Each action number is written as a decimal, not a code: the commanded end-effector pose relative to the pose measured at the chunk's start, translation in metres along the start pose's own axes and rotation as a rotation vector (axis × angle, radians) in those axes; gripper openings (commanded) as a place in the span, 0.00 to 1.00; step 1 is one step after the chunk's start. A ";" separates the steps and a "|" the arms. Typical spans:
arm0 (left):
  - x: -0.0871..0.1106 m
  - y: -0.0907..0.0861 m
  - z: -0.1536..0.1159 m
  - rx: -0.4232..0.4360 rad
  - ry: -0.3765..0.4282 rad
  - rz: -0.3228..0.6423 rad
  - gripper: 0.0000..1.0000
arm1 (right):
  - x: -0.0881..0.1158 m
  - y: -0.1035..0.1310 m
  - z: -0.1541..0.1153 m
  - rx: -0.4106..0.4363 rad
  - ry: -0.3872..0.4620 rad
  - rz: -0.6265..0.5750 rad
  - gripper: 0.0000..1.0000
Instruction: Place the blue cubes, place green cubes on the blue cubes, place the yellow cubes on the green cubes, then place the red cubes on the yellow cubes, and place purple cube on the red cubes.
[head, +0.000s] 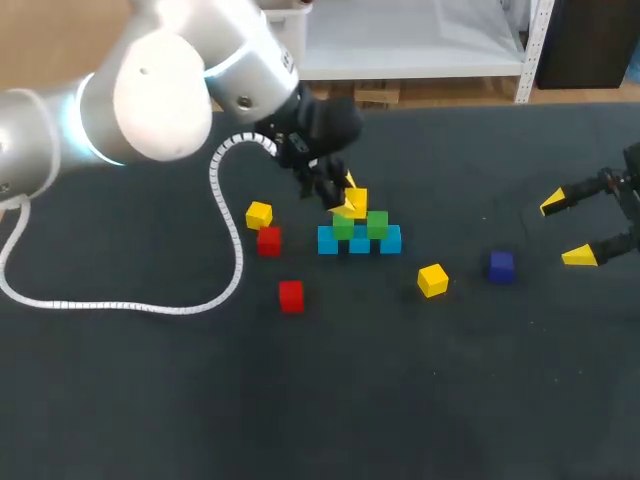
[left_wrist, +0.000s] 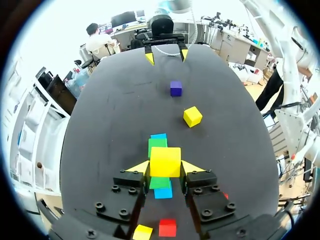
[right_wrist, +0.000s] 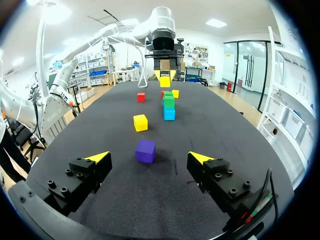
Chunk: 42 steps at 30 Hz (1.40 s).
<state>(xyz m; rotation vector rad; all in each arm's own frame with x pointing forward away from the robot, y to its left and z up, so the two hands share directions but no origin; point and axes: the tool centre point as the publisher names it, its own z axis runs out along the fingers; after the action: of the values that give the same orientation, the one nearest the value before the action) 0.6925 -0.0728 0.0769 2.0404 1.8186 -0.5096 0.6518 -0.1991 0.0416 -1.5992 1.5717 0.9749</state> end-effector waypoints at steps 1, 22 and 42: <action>0.000 0.007 0.009 0.011 -0.002 -0.002 0.00 | 0.000 0.000 0.000 0.000 -0.001 -0.001 1.00; -0.001 0.012 0.023 0.011 0.005 -0.049 0.00 | 0.000 0.000 0.000 0.000 -0.001 -0.001 1.00; 0.002 0.015 0.023 0.005 0.022 -0.059 0.00 | 0.000 0.000 0.000 0.000 -0.001 -0.001 1.00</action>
<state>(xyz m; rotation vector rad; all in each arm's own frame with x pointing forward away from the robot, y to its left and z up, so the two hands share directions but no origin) 0.7046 -0.0820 0.0563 2.0043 1.8947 -0.5109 0.6518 -0.1991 0.0416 -1.5993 1.5718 0.9749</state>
